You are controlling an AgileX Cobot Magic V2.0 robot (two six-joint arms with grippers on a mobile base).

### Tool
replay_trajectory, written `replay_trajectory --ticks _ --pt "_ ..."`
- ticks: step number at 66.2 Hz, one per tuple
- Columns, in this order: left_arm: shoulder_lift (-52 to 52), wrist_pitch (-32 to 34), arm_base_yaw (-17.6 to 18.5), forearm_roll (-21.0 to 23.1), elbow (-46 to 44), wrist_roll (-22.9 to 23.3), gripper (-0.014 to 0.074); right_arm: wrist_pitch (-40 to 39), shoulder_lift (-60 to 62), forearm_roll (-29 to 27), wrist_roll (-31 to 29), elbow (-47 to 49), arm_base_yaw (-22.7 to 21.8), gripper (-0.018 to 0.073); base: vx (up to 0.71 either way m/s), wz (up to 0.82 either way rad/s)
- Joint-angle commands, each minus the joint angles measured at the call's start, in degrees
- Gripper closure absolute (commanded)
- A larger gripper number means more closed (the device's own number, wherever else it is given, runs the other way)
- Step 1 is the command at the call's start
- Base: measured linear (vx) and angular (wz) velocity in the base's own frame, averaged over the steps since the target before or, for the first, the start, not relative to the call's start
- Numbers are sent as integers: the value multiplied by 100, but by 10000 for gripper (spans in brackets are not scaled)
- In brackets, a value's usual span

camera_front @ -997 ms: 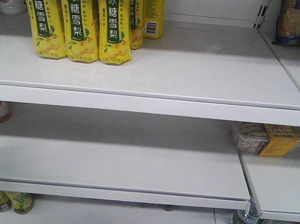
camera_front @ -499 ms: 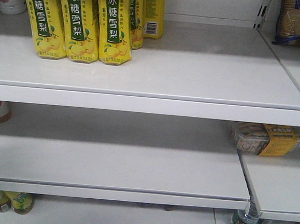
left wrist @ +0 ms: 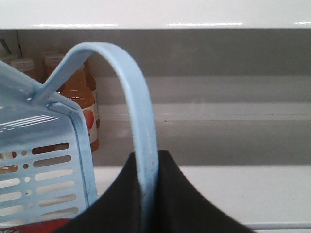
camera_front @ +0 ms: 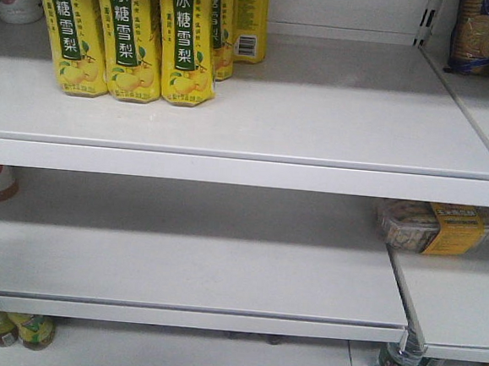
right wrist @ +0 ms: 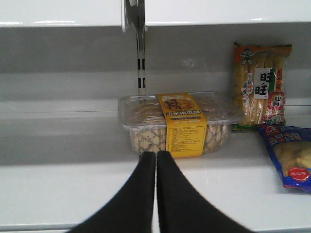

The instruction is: Place coke in basket with both arms

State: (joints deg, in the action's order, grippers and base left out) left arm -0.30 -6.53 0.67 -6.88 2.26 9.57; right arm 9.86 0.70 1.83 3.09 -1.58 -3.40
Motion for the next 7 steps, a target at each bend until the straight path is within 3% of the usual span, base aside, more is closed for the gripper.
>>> replay_trajectory --ticks 1,7 --pt "-126 955 -5 -285 7 -215 603 -451 87 36 -21 -88 -39 568 0 0" --pt "-126 955 -5 -285 7 -215 603 -451 87 36 -21 -88 -39 568 0 0"
